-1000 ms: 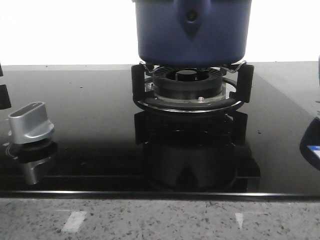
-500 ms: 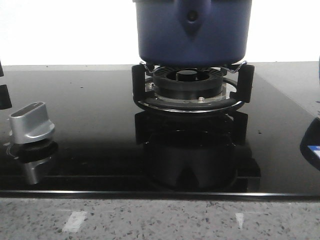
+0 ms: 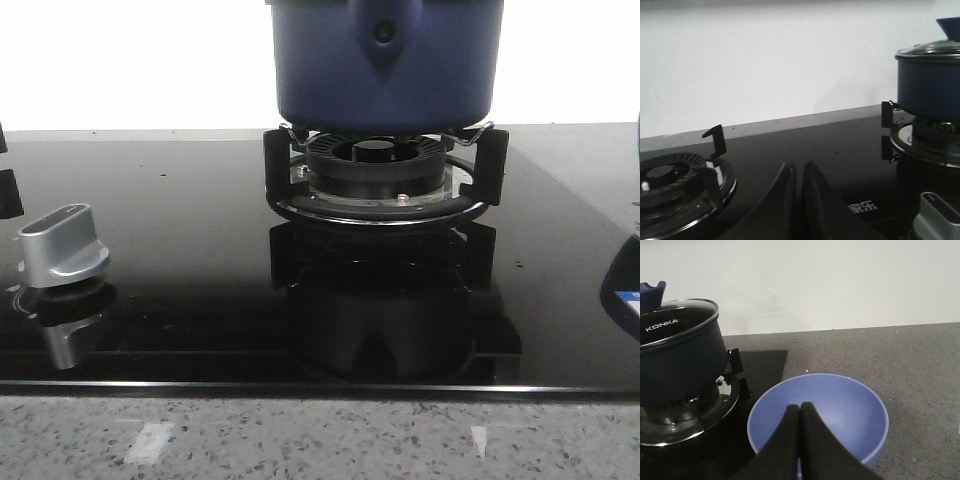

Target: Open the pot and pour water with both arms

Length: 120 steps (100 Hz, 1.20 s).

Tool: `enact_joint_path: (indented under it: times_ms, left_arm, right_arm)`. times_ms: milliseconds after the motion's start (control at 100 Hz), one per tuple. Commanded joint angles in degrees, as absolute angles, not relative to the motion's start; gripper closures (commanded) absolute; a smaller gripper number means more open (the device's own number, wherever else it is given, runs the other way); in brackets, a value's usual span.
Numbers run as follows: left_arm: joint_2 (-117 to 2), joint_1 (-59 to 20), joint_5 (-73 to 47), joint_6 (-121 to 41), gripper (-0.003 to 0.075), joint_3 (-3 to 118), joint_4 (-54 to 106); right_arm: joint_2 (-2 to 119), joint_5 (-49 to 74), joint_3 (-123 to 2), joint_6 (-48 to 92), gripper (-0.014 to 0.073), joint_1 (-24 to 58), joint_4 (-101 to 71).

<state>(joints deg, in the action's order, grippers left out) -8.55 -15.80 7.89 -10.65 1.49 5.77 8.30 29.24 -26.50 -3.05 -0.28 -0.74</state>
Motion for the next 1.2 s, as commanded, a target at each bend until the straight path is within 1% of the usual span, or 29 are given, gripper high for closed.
enact_joint_path:
  times_ms: [0,170,270,450,640,1190]
  left_arm:
    - [-6.94,-13.44,13.24,-9.66,0.0740,1.72,5.60]
    - [-1.96,-8.36,11.60,-8.71,0.0740,-1.51,5.70]
    - [-1.05,-6.06,7.96,-8.43,0.0740,-1.82,5.69]
    - [-1.05,-5.21,-0.44,-8.28,0.0740,-1.82,5.69]
    - [-1.05,-5.21,-8.17,-7.48,0.0740,-1.82,10.11]
    - [-1.05,-5.21,-10.22,-7.48,0.0740,-1.82,10.34]
  right_arm:
    - [8.91,24.84,-27.77,-2.57,0.0662,-0.30,0.00]
    - [8.91,24.84,-27.77,-2.57,0.0662,-0.30,0.00]
    - [8.91,24.84,-27.77,-2.57,0.0662,-0.30,0.00]
    - [8.91,24.84,-27.77,-2.57,0.0662,-0.30,0.00]
    - [8.91,24.84,-27.77,-2.57,0.0662,-0.30,0.00]
    - [8.91,24.84,-27.77,-2.57,0.0662,-0.30,0.00]
